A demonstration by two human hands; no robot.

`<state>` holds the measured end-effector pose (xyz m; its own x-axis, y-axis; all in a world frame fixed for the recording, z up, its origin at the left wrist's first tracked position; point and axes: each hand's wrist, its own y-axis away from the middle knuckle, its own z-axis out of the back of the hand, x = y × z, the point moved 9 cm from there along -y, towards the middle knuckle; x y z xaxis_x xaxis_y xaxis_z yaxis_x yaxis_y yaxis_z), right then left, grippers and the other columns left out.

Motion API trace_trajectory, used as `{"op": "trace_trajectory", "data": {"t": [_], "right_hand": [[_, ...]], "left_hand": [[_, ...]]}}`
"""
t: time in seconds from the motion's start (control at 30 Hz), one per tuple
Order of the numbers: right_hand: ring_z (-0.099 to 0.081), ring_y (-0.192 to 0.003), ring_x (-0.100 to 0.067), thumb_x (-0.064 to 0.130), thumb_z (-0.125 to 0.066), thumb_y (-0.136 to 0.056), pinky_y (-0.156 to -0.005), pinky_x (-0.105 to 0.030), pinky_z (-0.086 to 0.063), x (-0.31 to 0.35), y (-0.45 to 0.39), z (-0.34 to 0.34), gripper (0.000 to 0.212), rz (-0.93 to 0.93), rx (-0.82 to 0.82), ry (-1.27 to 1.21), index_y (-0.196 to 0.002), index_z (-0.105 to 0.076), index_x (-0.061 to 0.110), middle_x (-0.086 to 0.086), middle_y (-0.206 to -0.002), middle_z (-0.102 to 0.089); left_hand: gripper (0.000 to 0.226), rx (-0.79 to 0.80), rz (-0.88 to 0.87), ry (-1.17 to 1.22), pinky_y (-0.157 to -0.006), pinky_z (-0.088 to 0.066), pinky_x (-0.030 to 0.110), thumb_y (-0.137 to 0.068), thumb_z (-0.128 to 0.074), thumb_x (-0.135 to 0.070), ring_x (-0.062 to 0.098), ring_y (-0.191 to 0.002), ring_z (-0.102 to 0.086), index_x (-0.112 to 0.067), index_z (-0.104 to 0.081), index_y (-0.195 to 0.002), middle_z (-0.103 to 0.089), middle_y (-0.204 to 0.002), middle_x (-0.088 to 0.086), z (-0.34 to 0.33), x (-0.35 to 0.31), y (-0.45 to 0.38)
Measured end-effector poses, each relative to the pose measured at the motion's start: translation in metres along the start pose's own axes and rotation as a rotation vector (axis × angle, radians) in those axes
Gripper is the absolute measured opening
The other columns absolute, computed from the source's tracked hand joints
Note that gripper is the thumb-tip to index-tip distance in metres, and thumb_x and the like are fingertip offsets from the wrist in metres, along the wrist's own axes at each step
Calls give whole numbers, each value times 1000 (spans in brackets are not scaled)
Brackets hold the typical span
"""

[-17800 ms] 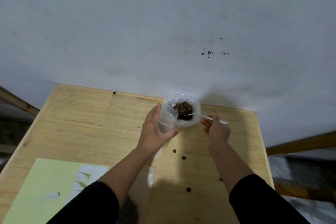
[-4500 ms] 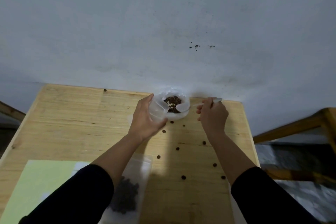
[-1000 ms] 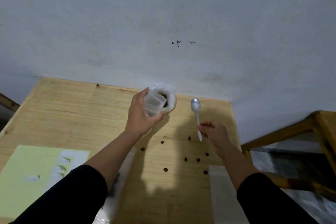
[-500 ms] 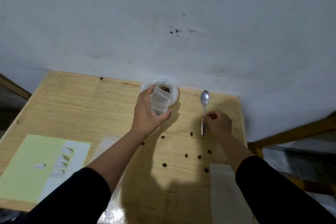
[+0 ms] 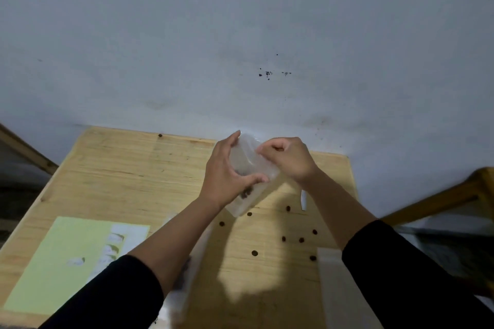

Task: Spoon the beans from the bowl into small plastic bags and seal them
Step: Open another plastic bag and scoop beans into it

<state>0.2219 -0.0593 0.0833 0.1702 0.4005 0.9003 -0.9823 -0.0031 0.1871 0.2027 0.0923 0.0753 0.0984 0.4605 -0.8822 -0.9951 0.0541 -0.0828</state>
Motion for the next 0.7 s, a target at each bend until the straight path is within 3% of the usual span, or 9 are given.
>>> {"op": "trace_trajectory", "data": {"t": [0.1, 0.17, 0.27, 0.33, 0.43, 0.53, 0.6, 0.7], "right_hand": [[-65, -85, -11, 21, -63, -85, -77, -24, -49, 21, 5, -10, 12, 14, 33, 70, -81, -74, 17, 5, -87, -72], [-63, -79, -9, 22, -60, -88, -73, -21, -48, 33, 12, -22, 15, 8, 59, 26, -83, -73, 15, 3, -85, -71], [-63, -68, -6, 32, -59, -90, -63, -14, -48, 46, 30, -41, 26, -17, 59, -180, -89, -72, 9, 2, -76, -70], [-65, -73, -8, 23, -60, -89, -67, -15, -52, 53, 41, -50, 17, 12, 20, -317, -93, -69, 10, 2, -79, -70], [-63, -76, -18, 7, -64, -84, -79, -29, -54, 60, 55, -63, 11, 51, -85, -383, -93, -63, 13, -10, -86, -67], [-63, -72, -21, 6, -64, -84, -75, -29, -52, 68, 63, -72, 18, 76, -195, -358, -91, -54, 19, -10, -81, -69], [-59, -68, -20, 6, -64, -85, -71, -29, -50, 77, 67, -79, 18, 113, -216, -322, -88, -52, 20, -9, -76, -68], [-54, -62, -15, 5, -67, -82, -68, -29, -47, 88, 71, -92, 14, 163, -204, -261, -80, -59, 17, -4, -66, -61]], "left_hand": [[69, -61, -14, 57, -90, -37, 10, -67, -81, -30, 2, -109, -50, -26, -50, -129, -53, -117, -15, 29, 1, 0], [39, -109, 4, 136, -82, -42, 5, -78, -74, -24, 4, -99, -58, -31, -59, -113, -61, -103, -17, 51, 4, 2], [18, -207, 59, 256, -76, -48, 14, -83, -69, -23, 7, -86, -62, -27, -66, -101, -66, -90, -12, 84, 14, 7], [11, -267, 101, 313, -74, -48, 19, -85, -67, -24, 10, -81, -61, -26, -67, -96, -66, -86, -7, 105, 25, 9], [9, -282, 132, 404, -75, -50, 25, -85, -67, -24, 15, -81, -63, -29, -65, -91, -66, -83, -2, 127, 38, 17], [27, -239, 83, 423, -79, -49, 24, -86, -66, -21, 18, -83, -64, -39, -54, -102, -66, -82, 2, 144, 40, 27], [32, -189, 34, 387, -80, -51, 31, -87, -64, -19, 20, -76, -62, -43, -52, -103, -62, -75, -7, 153, 37, 31], [22, -115, -37, 320, -76, -52, 38, -87, -63, -13, 13, -65, -54, -35, -64, -88, -58, -65, -20, 165, 34, 35]]}}
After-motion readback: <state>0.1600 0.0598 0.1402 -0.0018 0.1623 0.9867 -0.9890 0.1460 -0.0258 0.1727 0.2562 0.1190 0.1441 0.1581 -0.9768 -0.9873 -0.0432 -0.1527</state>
